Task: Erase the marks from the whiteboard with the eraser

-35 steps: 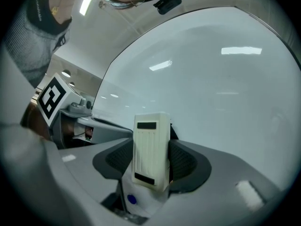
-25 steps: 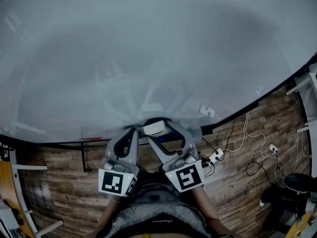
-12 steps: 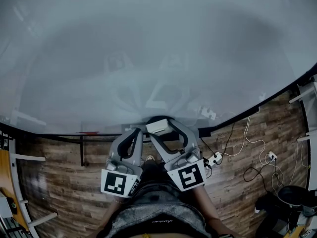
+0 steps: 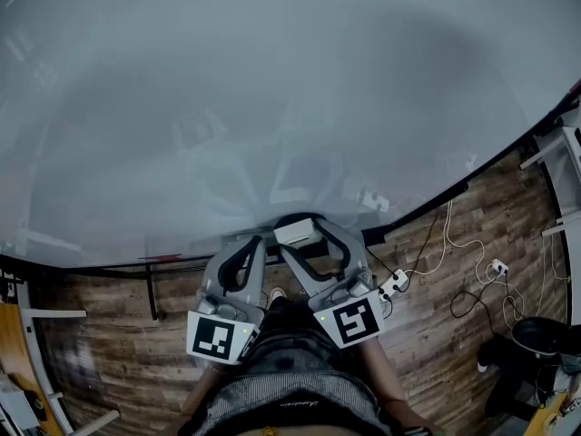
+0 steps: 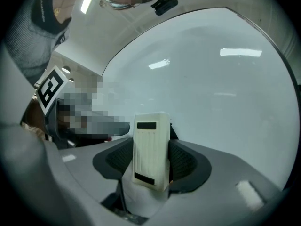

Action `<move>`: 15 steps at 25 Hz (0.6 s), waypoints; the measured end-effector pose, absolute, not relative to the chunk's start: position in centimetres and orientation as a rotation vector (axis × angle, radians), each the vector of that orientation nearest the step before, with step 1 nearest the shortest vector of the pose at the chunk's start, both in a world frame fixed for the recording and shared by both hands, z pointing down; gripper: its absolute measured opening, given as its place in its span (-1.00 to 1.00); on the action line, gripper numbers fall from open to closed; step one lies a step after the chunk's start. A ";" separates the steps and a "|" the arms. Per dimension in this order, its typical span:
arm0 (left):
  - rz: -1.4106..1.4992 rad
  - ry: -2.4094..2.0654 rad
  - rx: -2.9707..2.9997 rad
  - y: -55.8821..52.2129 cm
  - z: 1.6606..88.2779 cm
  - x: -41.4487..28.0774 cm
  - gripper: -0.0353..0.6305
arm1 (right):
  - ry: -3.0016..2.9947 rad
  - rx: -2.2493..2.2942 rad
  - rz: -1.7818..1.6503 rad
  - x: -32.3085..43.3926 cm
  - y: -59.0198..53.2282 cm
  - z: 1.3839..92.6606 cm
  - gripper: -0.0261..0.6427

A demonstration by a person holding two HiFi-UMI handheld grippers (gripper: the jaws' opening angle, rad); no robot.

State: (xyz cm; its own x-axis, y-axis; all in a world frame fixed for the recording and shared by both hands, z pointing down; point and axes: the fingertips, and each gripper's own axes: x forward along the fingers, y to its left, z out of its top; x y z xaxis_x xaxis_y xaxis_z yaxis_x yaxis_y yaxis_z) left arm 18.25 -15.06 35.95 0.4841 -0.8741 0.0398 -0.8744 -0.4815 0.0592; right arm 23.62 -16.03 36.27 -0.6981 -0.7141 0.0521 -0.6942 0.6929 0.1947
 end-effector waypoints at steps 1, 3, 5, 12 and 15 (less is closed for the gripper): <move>0.007 -1.544 2.656 -15.0 36.2 18.4 -0.88 | -2.772 1.187 -0.237 24.1 -16.1 36.4 -0.19; 0.017 -1.517 2.675 -14.8 36.7 18.8 -0.88 | -2.759 1.230 -0.216 25.5 -16.3 36.8 -0.19; 0.032 -1.496 2.680 -14.9 37.2 19.3 -0.88 | -2.738 1.263 -0.206 27.0 -16.6 37.2 -0.19; 0.043 -1.525 2.670 -15.3 37.2 22.1 -0.88 | -2.706 1.272 -0.217 32.8 -18.0 37.4 -0.18; 0.050 -1.557 2.663 -15.5 37.1 24.1 -0.88 | -2.682 1.257 -0.209 35.8 -18.5 37.9 -0.18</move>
